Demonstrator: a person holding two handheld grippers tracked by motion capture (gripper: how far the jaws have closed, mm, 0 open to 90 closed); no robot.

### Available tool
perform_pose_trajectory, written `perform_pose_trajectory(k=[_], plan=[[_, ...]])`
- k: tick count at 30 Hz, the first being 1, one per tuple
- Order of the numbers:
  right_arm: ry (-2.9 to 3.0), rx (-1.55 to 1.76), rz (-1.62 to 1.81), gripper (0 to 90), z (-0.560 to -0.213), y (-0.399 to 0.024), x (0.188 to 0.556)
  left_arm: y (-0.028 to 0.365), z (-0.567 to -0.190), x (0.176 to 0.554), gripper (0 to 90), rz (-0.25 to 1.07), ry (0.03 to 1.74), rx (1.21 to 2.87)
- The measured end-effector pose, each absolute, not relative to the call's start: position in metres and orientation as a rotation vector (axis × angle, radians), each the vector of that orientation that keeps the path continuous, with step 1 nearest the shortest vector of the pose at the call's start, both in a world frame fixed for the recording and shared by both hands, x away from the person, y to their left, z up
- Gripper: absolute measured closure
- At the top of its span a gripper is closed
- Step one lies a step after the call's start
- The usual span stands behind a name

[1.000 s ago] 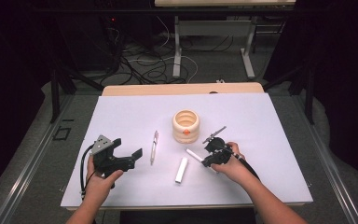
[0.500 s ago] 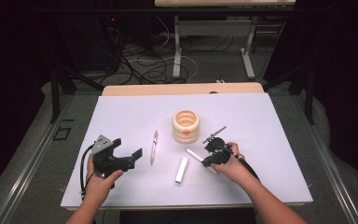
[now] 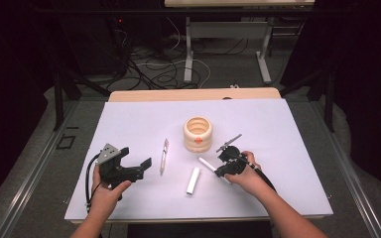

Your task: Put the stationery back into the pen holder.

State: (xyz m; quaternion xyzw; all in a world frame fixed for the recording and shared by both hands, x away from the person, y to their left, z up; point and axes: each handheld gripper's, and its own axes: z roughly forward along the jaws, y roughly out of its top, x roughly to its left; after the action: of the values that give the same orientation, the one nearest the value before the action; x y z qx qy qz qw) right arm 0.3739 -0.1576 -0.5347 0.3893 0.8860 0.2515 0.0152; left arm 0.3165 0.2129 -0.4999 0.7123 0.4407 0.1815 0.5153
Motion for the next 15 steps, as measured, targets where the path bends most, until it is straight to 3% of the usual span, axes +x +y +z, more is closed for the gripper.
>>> perform_pose_trajectory(k=[15], plan=[[2.708, 1.141, 0.932, 78.5, -0.520, -0.161, 0.370, 0.205, -0.501, 0.316, 1.4, 0.404, 1.069, 1.707]])
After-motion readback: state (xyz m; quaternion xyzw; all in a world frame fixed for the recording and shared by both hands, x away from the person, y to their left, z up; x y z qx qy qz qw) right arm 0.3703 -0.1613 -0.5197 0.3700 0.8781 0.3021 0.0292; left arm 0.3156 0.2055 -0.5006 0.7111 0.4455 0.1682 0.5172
